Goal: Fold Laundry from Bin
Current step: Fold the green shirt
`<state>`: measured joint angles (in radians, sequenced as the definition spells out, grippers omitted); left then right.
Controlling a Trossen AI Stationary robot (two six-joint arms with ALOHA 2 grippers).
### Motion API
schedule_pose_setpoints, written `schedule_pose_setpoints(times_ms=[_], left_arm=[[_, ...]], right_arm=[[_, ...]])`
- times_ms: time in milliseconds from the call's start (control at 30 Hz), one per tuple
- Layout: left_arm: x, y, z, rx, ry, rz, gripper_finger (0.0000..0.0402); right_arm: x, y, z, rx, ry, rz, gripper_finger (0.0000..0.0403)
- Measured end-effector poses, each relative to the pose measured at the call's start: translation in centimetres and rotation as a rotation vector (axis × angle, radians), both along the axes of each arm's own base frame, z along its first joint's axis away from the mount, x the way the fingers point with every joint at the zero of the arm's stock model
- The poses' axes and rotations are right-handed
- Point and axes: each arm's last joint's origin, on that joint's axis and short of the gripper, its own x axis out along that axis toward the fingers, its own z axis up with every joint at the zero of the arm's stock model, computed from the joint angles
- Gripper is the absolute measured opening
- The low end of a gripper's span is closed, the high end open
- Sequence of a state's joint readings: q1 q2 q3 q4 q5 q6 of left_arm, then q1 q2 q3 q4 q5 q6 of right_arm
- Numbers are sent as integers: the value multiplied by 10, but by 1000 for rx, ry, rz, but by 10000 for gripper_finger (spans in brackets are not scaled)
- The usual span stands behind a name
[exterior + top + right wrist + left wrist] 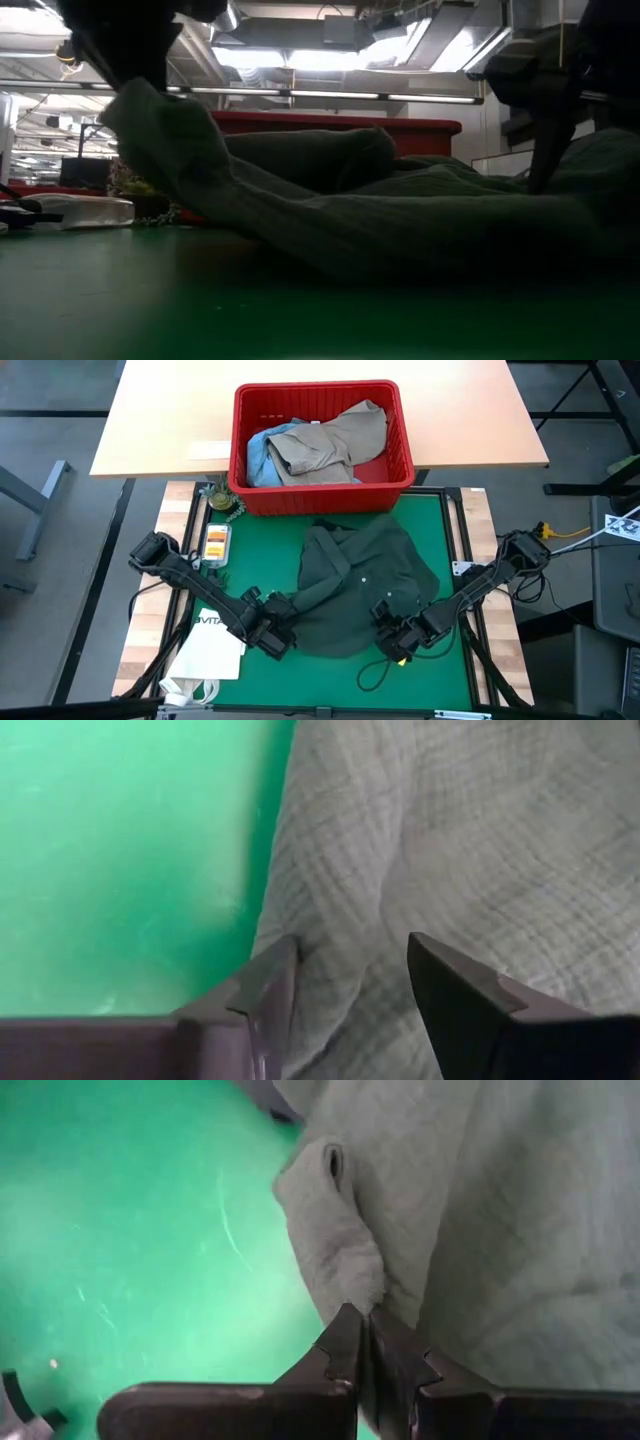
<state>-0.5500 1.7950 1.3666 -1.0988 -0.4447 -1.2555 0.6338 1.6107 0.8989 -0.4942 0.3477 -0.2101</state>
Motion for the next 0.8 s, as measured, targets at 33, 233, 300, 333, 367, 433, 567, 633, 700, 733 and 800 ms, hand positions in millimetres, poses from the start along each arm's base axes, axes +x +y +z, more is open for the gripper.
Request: schedule_pose_setpoints(times_ms=[33, 233, 300, 333, 367, 433, 567, 633, 700, 733, 800], left_arm=[[-1, -2, 0, -15, 10, -5, 6], [-6, -12, -1, -27, 35, -82, 17], [-8, -15, 0, -22, 39, -125, 33], [-8, -16, 0, -22, 38, -131, 44], [-9, -18, 0, -22, 38, -134, 56], [-10, -20, 0, -24, 37, -138, 83], [-13, -23, 0, -19, 48, -177, 134], [-13, -25, 0, -19, 44, -193, 152], [-11, -29, 0, -28, 10, -212, 165], [-9, -31, 0, -32, -15, -231, 169], [-5, -37, 2, -32, -73, -282, 172]], right_arm=[[0, 0, -1, -2, 3, -1, 182], [1, 0, -4, 15, 30, 8, 79], [2, 0, -4, 39, 40, 16, 34], [2, 1, -4, 46, 37, 18, 17], [2, 1, -4, 49, 34, 20, 10], [2, 2, -3, 59, 44, 26, 17], [7, 6, 6, 82, 37, 54, 25], [10, 8, 14, 67, 36, 83, 14], [14, 8, 24, 36, 19, 87, 5], [16, 8, 28, 12, 16, 80, 5], [20, 5, 38, -35, 4, 53, 10]])
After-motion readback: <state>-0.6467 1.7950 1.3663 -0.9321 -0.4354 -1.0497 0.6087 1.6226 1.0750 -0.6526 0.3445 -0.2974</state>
